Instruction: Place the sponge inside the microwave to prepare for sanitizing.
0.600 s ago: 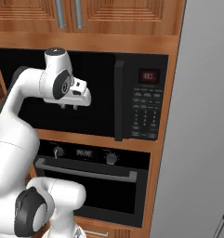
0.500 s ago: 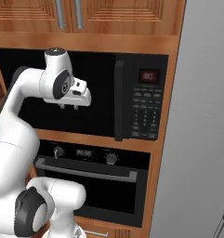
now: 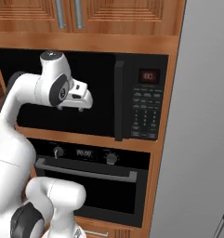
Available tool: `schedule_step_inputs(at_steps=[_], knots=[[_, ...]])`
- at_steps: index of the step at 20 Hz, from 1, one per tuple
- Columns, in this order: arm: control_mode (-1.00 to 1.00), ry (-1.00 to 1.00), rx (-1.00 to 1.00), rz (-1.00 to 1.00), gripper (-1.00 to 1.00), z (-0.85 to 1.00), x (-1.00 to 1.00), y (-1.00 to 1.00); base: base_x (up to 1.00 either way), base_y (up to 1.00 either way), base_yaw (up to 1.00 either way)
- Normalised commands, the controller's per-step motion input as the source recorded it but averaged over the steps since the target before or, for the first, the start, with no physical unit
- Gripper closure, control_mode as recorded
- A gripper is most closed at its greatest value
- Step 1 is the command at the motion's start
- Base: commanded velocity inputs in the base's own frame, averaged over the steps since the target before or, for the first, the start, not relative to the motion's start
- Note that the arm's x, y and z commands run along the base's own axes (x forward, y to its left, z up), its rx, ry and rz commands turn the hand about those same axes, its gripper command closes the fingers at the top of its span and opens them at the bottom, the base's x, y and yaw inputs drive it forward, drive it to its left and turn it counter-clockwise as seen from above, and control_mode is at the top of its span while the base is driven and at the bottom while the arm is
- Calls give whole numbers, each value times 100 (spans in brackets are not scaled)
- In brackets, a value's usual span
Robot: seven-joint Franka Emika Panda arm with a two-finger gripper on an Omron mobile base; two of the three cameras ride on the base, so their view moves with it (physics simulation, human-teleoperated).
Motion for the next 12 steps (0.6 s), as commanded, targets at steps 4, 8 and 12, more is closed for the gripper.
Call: schedule_step_inputs(at_steps=[4, 8, 12], knots=[[-100, -30, -9, -16, -100, -2, -61, -58, 0, 0, 0], [-100, -28, -1, -18, -100, 0, -64, -76, 0, 0, 0], [-100, -17, 0, -16, -100, 4, -50, -65, 0, 0, 0]])
